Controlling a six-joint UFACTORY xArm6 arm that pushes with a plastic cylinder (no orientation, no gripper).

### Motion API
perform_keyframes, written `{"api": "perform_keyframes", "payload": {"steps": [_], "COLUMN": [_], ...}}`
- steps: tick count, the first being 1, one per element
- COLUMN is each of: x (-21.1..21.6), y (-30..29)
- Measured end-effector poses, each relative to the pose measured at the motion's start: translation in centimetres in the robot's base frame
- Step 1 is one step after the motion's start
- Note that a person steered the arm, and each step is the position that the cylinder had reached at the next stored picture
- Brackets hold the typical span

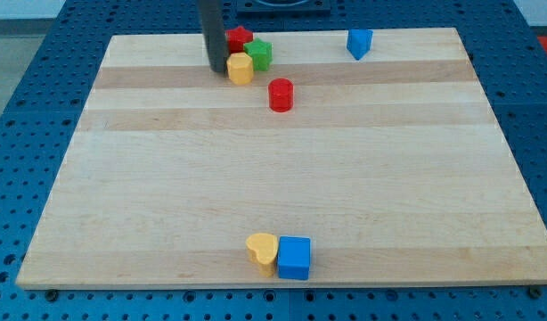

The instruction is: Move green star into blue triangle

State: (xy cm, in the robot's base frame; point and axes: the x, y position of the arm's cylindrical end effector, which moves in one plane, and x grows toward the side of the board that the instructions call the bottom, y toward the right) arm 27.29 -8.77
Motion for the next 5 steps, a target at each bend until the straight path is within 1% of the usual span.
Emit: {"api": "perform_keyframes", "payload": {"steps": [3,4,5], "x": [-2.3,-1.7,-1.6], "y": [11.5,9.6,5.2]}}
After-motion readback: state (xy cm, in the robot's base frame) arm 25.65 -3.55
